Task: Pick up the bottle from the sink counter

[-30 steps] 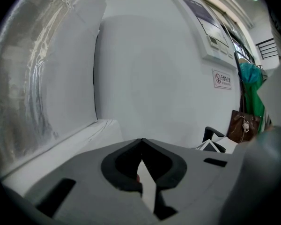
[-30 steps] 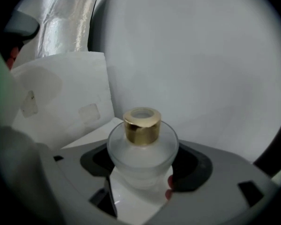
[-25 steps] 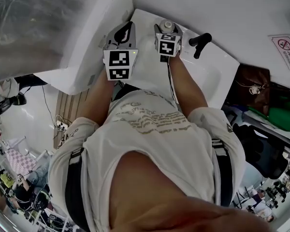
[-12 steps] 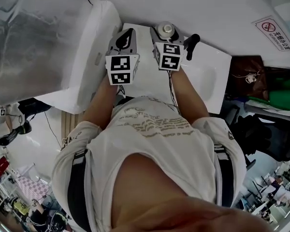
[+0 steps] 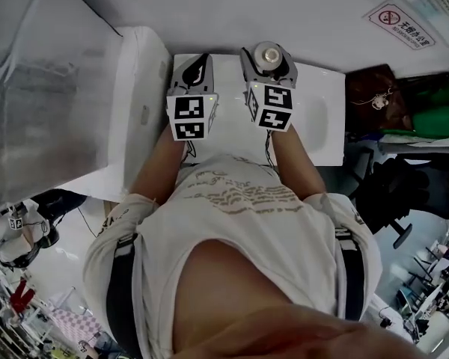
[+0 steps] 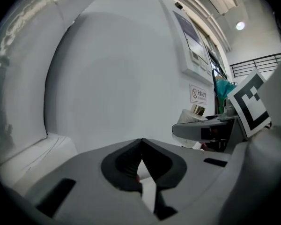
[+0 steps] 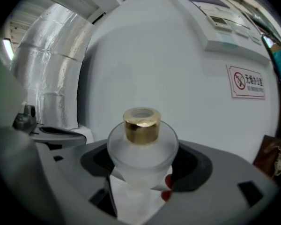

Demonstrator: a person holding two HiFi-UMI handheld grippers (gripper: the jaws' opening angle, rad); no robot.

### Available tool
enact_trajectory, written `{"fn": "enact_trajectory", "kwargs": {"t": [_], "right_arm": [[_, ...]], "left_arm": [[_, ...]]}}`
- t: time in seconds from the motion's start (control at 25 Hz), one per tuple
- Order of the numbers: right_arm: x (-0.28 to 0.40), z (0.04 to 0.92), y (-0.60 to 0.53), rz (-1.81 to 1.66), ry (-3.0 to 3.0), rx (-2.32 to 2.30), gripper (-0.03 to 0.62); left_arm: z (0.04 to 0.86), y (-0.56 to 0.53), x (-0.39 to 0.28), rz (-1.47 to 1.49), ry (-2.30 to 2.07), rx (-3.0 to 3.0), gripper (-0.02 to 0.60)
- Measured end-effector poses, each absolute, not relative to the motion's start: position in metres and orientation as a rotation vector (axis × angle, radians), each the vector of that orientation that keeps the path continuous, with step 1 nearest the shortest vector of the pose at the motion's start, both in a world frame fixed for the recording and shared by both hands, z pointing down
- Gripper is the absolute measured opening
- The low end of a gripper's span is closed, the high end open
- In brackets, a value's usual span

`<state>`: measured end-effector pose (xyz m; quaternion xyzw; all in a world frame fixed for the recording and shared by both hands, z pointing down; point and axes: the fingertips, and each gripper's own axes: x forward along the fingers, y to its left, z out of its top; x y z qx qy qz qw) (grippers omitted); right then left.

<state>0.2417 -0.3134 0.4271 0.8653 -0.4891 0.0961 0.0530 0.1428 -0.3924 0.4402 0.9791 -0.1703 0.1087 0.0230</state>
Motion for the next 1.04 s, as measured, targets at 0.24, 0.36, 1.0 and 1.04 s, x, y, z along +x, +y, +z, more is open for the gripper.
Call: {"fn": "enact_trajectory", "kwargs": {"t": [0.24, 0.36, 1.0, 1.04], "right_arm": [[0.25, 0.439, -0.288, 0.325, -1.399, 2.66, 0.314], [0.247, 0.444, -0.283, 0.332, -1.393, 2.665, 0.314], [0.232, 0.444, -0.29, 0.329, -1.533, 2.611, 0.314], [0.231, 0.444, -0.29, 0.326, -1.539, 2.608, 0.314]], "left_arm": [[0.443, -0.374, 0.156, 0.359, -0.43, 3.045, 0.017], [0.446, -0.37, 0.156, 0.358, -0.417, 3.038, 0.017], [0.445, -0.367, 0.147, 0.373, -0.45, 3.039, 0.017], [0.445, -0.367, 0.146, 0.37, -0.455, 3.037, 0.017]]}}
